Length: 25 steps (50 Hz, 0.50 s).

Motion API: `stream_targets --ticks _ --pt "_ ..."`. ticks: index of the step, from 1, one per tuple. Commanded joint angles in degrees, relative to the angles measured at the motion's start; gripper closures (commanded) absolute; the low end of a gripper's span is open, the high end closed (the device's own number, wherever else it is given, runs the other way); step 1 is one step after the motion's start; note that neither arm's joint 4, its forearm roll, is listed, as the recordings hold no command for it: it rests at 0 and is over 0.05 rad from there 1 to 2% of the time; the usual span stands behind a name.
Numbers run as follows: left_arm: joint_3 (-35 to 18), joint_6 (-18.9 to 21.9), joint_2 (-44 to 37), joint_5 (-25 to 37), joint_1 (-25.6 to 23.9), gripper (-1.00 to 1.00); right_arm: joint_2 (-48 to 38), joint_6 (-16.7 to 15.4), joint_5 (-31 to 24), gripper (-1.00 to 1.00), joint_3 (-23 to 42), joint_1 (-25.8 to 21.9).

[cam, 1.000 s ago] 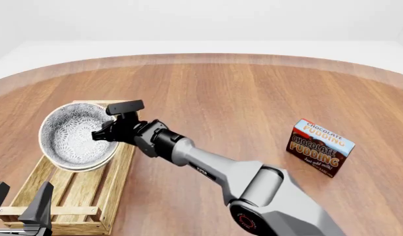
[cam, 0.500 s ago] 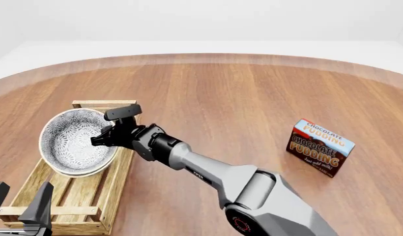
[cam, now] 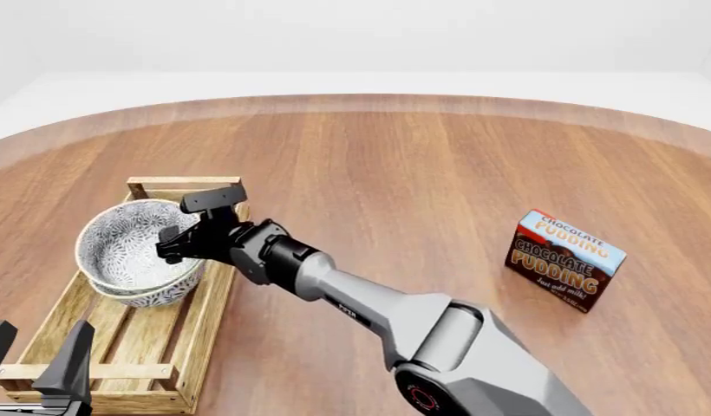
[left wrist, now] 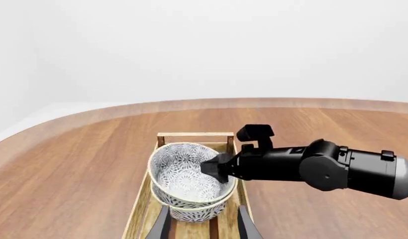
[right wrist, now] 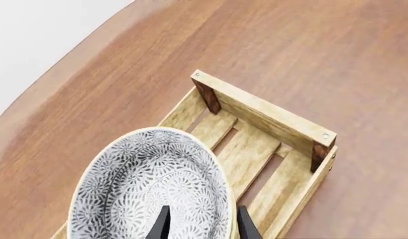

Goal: Stack the left bowl on the right bowl and place them in the tray.

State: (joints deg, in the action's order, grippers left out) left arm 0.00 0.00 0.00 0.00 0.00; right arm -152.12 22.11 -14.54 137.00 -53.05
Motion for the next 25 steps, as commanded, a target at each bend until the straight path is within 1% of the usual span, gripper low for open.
stream_targets --ticks 1,16,22,25 --pt "0.0 0.0 0.0 0.0 0.0 -1.0 0.4 0.2 0.3 -1.0 -0.5 -0.1" --pt "0.0 0.0 0.0 0.0 0.0 -1.0 0.6 0.1 0.2 -1.0 -0.6 0.0" --pt "0.0 0.0 0.0 0.0 0.0 -1.0 2.0 -0.2 0.5 -1.0 -2.3 1.4" --pt "0.0 0.0 0.0 0.0 0.0 -1.0 3.7 -0.4 1.1 -1.0 -4.4 2.0"
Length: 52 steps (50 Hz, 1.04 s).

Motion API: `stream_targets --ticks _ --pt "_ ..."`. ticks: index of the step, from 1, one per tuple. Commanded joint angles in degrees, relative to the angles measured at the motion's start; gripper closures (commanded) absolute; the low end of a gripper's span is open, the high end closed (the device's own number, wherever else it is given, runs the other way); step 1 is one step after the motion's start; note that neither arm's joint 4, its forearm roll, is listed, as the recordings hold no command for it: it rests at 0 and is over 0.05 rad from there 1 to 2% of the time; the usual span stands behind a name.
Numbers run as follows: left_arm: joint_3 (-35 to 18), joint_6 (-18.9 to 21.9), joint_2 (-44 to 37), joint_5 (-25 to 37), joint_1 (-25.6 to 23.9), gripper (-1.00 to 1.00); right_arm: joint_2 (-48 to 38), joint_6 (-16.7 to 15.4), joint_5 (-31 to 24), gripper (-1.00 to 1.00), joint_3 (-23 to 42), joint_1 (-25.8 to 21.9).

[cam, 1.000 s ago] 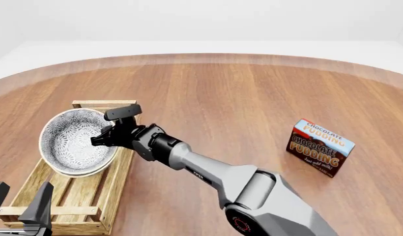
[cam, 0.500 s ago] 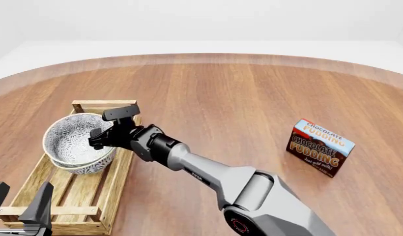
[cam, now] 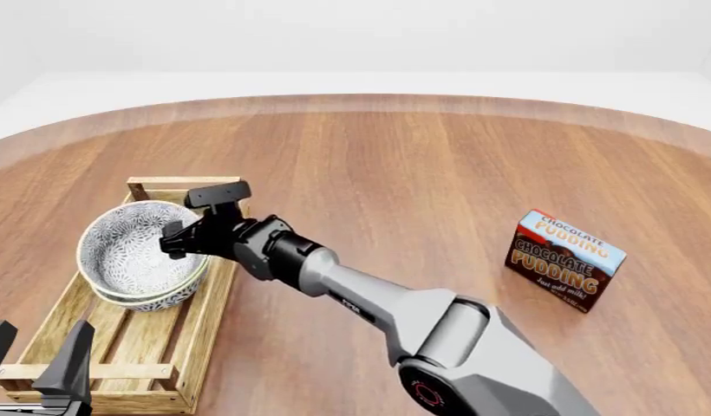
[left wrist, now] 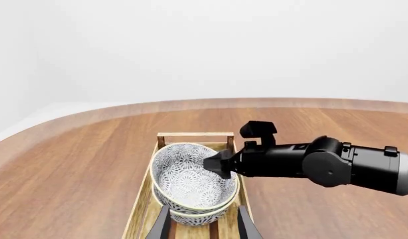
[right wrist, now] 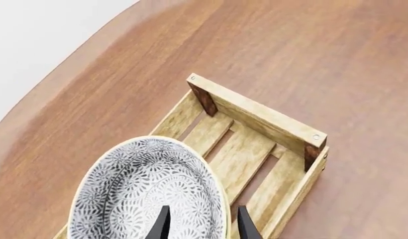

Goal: Stack the left bowl on the right bowl and place them in the tray.

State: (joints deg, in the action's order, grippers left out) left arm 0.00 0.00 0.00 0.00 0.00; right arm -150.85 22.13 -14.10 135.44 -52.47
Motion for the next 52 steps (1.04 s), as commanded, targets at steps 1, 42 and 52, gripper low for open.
stream_targets --ticks 1,42,52 --pt "0.0 0.0 0.0 0.0 0.0 -1.0 2.5 -0.4 0.7 -1.0 -2.9 1.4" --pt "0.0 0.0 0.0 0.0 0.0 -1.0 41.7 -3.1 13.2 -1.0 -42.1 7.5" --pt "0.0 0.0 0.0 0.0 0.0 -1.0 49.1 -2.7 15.8 -1.0 -50.1 9.1"
